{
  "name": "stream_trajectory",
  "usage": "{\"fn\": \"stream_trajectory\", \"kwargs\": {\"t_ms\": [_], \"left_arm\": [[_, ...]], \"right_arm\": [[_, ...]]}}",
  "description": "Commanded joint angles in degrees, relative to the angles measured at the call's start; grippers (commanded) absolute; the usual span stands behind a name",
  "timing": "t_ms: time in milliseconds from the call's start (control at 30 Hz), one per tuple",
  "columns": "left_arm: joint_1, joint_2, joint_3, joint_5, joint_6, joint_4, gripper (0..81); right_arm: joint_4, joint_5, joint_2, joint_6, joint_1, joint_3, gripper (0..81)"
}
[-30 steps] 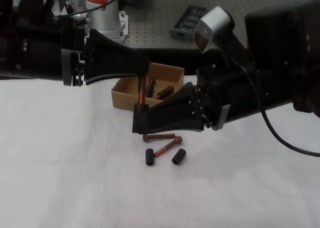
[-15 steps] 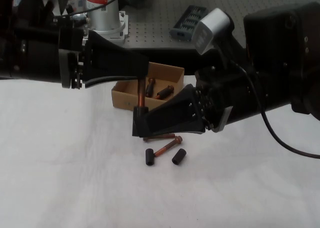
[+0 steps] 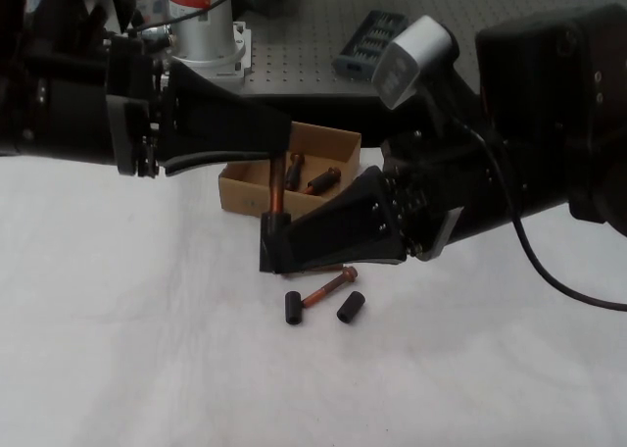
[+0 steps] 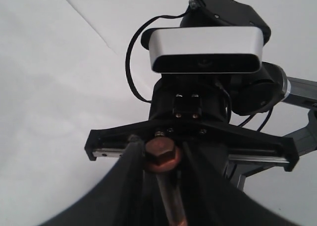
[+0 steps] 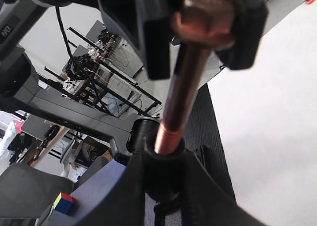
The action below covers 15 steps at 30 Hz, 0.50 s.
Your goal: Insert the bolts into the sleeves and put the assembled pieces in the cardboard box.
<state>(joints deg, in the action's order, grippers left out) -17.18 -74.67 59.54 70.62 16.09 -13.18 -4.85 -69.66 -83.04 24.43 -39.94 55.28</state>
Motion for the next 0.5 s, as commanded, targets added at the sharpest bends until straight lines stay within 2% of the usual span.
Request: {"fn": "stream_trajectory", "kwargs": {"t_ms": [0, 467], "left_arm": [[-1.2, 0.1, -0.3, 5.4, -0.3, -2.2, 0.7], [-2.0, 0.1, -0.3, 4.5, -3.2, -2.2, 0.7]], "right_arm": [[3.1, 2.2, -0.4, -0.7, 0.5, 2.5, 2.9], [1.7, 3.7, -1.4, -1.1, 0.5, 3.2, 2.9]]}}
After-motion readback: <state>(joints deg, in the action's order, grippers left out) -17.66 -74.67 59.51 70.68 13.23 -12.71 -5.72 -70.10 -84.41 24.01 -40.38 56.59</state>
